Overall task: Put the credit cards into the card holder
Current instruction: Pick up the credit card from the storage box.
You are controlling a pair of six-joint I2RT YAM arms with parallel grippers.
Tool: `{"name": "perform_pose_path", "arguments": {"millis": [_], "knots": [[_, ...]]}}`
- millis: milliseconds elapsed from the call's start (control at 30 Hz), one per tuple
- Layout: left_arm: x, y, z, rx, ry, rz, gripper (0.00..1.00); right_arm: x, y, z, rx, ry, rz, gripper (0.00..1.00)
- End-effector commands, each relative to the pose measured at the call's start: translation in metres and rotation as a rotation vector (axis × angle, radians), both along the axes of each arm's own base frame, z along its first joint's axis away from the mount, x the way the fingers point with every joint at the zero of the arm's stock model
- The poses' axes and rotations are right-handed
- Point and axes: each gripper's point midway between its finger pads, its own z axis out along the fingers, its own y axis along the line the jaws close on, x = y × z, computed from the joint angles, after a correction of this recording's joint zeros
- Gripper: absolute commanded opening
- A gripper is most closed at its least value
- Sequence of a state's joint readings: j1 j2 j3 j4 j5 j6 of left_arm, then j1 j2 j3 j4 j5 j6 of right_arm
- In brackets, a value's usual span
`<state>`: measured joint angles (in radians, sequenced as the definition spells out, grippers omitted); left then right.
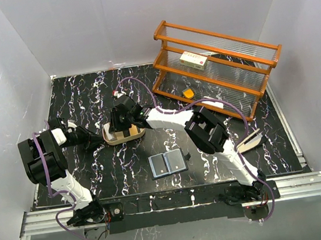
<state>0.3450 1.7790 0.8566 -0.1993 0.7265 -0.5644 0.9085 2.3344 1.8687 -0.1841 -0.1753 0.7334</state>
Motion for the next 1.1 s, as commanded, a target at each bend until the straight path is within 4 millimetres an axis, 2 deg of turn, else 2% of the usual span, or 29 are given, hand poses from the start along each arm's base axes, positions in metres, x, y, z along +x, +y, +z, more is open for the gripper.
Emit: {"name": "perform_pose_path", "arguments": {"millis": [0,367,633,933,1067], "knots": [[-0.002,-0.016,0.011,-0.074,0.007,-0.042,0.21,-0.013,0.020,0.077,0.163,-0.086,0.051,0.20],[-0.005,-0.017,0.009,-0.075,0.017,-0.039,0.22,-0.012,0.015,0.076,0.150,-0.089,0.027,0.17],[-0.003,-0.009,0.014,-0.009,0.011,-0.012,0.26,-0.005,0.003,0.082,0.111,-0.127,-0.025,0.03],[0.006,0.016,0.050,0.186,-0.093,0.072,0.36,0.002,-0.021,0.085,0.056,-0.176,-0.111,0.00],[0.009,0.014,0.078,0.189,-0.184,0.078,0.40,0.006,-0.032,0.087,0.017,-0.199,-0.144,0.00]]}}
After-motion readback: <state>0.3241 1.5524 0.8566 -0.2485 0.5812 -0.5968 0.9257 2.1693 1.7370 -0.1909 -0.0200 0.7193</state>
